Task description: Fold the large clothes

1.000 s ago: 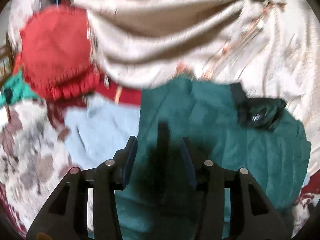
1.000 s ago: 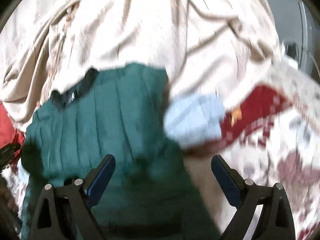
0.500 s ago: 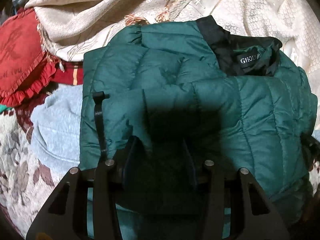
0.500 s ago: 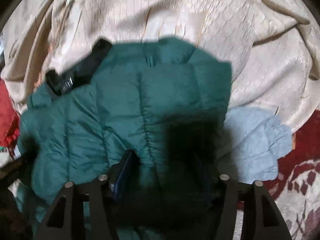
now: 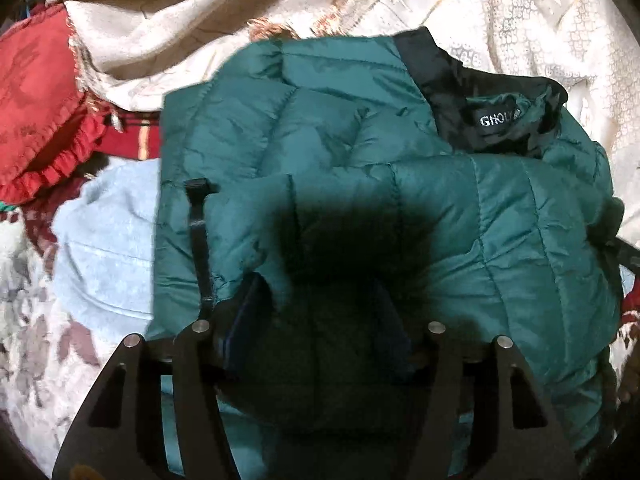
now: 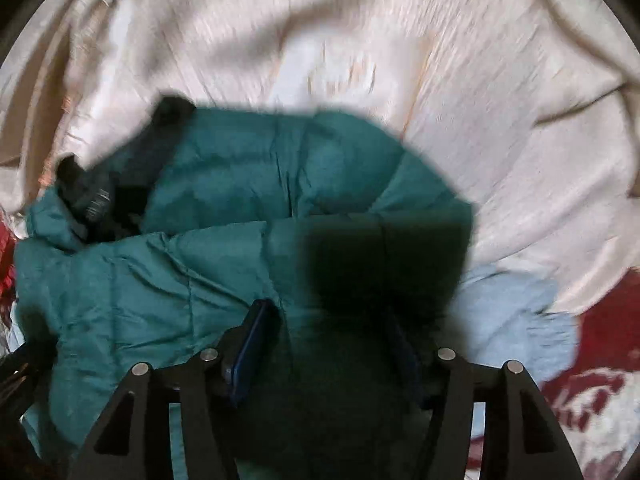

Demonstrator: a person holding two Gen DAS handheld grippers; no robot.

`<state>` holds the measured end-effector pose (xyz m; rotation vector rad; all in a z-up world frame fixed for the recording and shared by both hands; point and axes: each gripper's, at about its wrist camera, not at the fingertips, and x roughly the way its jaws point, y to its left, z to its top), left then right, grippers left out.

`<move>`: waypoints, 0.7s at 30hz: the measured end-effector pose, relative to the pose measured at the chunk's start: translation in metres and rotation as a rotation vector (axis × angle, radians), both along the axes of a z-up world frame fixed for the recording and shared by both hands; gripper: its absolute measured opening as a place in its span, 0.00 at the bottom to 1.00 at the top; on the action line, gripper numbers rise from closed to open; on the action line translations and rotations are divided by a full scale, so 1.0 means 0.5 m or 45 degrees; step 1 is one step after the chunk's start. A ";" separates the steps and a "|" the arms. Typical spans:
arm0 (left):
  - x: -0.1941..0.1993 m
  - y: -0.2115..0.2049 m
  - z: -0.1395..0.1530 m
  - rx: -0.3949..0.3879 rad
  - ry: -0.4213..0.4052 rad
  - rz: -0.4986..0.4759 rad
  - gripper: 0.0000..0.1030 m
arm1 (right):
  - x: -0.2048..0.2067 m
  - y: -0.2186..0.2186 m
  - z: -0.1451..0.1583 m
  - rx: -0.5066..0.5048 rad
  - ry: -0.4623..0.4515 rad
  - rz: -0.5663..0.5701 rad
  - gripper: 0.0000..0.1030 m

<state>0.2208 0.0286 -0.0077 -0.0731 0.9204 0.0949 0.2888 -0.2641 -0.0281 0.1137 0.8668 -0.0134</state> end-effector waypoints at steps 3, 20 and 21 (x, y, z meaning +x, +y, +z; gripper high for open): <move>-0.033 0.004 0.050 -0.056 -0.121 0.005 0.57 | -0.074 0.021 0.056 -0.004 -0.123 0.026 0.56; -0.066 0.011 0.045 -0.076 -0.022 -0.078 0.58 | -0.258 0.001 0.042 0.006 0.065 0.085 0.75; -0.086 0.016 0.051 -0.067 -0.026 -0.086 0.58 | -0.301 -0.013 0.036 0.013 0.092 0.103 0.75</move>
